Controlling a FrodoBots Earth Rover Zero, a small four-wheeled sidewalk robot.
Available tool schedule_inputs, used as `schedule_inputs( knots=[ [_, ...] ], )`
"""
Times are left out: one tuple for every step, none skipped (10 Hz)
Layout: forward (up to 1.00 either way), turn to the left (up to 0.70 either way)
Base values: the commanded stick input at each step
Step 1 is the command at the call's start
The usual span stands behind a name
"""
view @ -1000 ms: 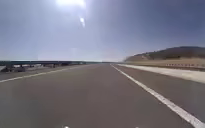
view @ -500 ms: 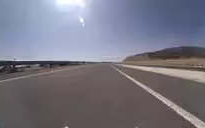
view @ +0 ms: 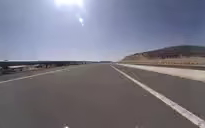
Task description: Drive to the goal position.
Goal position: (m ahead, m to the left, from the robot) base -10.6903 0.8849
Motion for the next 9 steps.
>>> schedule_inputs(
  knots=[
    [1.00, 0.00],
    [1.00, 0.00],
    [1.00, 0.00],
    [1.00, 0.00],
    [1.00, 0.00],
    [1.00, 0.00],
    [1.00, 0.00],
    [1.00, 0.00],
    [1.00, 0.00]
  ],
)
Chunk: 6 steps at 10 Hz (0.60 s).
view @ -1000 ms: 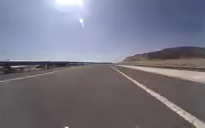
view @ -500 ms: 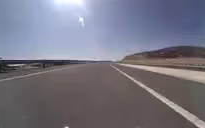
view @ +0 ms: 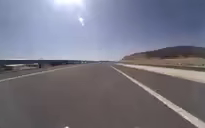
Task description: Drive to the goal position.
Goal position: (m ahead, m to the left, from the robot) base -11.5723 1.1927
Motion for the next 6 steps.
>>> schedule_inputs(
  knots=[
    [1.00, 0.00],
    [1.00, 0.00],
    [1.00, 0.00],
    [1.00, 0.00],
    [1.00, 0.00],
    [1.00, 0.00]
  ],
)
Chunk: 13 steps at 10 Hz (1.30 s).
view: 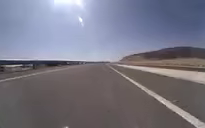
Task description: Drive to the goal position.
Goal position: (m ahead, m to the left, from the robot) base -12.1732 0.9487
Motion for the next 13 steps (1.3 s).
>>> schedule_inputs(
  knots=[
    [1.00, 0.00],
    [1.00, 0.00],
    [1.00, 0.00],
    [1.00, 0.00],
    [1.00, 0.00],
    [1.00, 0.00],
    [1.00, 0.00],
    [1.00, 0.00],
    [1.00, 0.00],
    [1.00, 0.00],
    [1.00, 0.00],
    [1.00, 0.00],
    [1.00, 0.00]
  ],
)
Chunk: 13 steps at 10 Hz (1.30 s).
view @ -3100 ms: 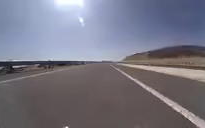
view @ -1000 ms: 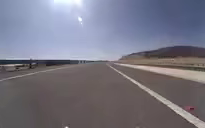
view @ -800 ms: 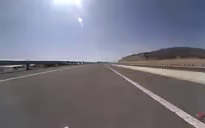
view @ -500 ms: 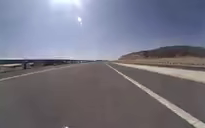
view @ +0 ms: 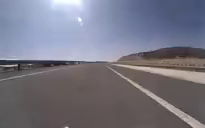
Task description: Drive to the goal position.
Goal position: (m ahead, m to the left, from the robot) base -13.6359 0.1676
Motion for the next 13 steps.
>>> schedule_inputs(
  knots=[
    [1.00, 0.00],
    [1.00, 0.00],
    [1.00, 0.00],
    [1.00, 0.00],
    [1.00, 0.00],
    [1.00, 0.00],
    [1.00, 0.00],
    [1.00, 0.00],
    [1.00, 0.00],
    [1.00, 0.00],
    [1.00, 0.00],
    [1.00, 0.00],
    [1.00, 0.00]
  ],
)
